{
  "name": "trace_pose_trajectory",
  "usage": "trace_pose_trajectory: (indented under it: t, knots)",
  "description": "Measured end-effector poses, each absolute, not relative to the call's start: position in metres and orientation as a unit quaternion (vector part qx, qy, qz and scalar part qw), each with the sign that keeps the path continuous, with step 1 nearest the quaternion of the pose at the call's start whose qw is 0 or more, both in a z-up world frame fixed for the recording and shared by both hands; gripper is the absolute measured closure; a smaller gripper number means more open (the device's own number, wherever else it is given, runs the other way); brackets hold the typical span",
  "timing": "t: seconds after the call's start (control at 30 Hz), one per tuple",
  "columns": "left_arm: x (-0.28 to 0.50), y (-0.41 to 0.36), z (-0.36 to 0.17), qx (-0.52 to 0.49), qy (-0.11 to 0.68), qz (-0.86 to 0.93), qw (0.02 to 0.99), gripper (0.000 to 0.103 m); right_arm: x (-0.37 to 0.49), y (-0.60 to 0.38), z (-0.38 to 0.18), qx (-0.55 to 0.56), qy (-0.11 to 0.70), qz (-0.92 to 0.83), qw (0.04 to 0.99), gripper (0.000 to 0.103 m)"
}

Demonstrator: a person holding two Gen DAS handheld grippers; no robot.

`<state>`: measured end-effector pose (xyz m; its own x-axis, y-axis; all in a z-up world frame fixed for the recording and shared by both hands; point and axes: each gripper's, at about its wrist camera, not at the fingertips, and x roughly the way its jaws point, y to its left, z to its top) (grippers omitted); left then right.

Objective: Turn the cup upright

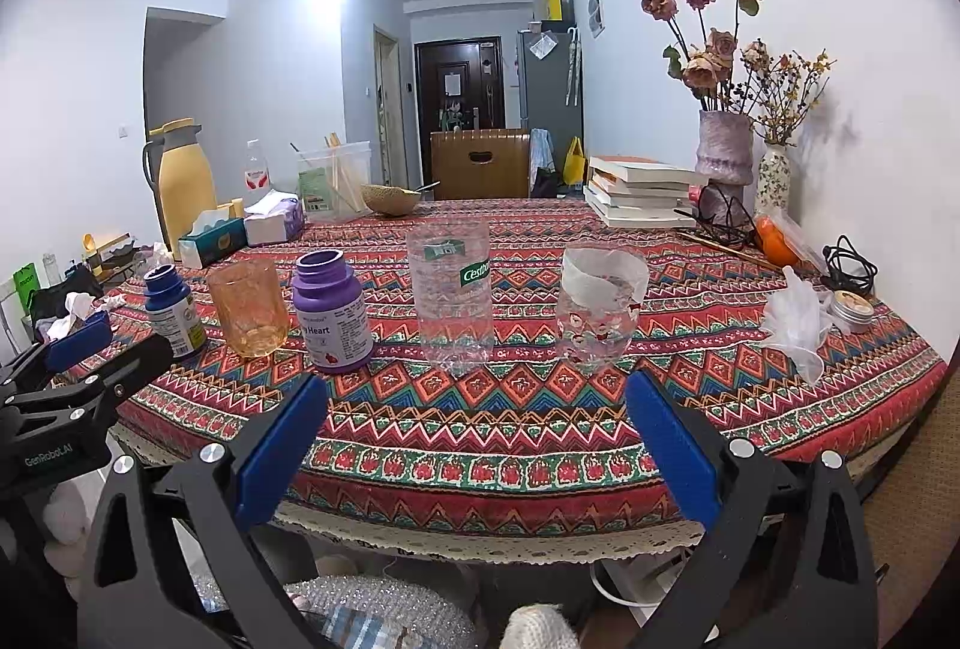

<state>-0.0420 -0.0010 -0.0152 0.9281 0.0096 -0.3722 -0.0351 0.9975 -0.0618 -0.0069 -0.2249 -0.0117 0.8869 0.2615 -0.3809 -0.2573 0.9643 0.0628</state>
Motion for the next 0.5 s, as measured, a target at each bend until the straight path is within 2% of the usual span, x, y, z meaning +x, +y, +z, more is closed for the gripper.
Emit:
trace_pose_trajectory:
  t: [0.5]
  knots:
    - [-0.0421,0.0005,-0.0177,-0.04,0.196,0.012,0.98,0.007,-0.0073,-0.224,-0.0121,0.005,0.196,0.133,0.971,0.007]
